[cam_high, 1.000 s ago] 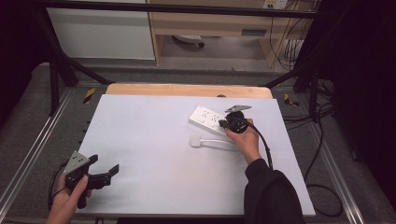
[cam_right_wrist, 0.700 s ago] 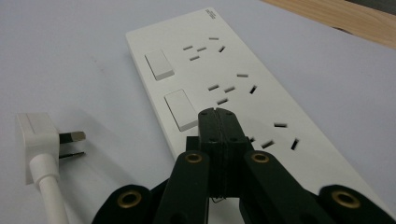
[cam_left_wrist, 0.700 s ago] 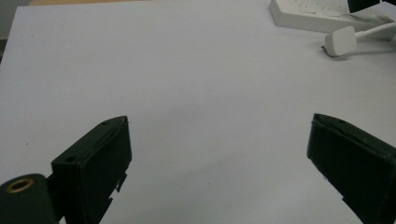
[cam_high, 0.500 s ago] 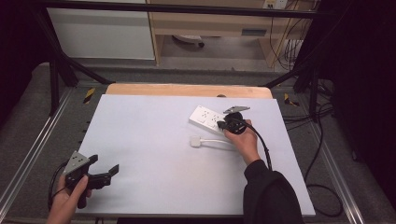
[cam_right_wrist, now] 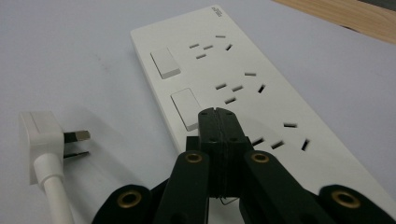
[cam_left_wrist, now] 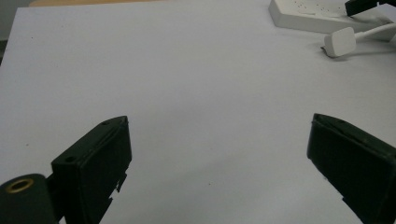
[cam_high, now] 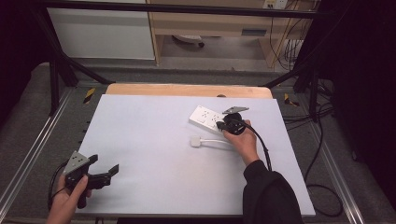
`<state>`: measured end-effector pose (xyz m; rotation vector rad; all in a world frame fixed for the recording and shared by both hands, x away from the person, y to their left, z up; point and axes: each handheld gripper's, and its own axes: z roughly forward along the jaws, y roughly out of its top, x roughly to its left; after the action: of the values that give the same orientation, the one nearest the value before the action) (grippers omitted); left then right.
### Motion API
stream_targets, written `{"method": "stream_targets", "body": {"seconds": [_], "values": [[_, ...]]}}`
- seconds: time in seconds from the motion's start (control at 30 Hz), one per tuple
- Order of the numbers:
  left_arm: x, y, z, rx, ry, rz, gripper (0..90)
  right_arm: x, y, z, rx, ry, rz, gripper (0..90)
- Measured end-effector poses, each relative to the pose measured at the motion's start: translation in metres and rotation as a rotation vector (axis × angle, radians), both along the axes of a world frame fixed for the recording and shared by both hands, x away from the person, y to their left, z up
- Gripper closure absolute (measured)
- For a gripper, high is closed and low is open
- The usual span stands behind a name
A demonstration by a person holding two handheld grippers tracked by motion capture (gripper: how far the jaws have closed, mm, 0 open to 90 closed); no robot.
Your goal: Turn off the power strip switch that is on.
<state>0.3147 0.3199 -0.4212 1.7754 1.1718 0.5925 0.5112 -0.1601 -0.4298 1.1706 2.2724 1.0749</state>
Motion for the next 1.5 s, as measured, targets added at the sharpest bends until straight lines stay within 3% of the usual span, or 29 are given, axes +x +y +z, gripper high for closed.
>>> {"method": "stream_targets", "body": {"seconds": [1.5], "values": [[0.0003,-0.0001,-0.0001,0.001,-0.001,0.0,6.5,-0.0015,0.0006,-0.0008,0.01,-0.002,-0.002,90.0]]}}
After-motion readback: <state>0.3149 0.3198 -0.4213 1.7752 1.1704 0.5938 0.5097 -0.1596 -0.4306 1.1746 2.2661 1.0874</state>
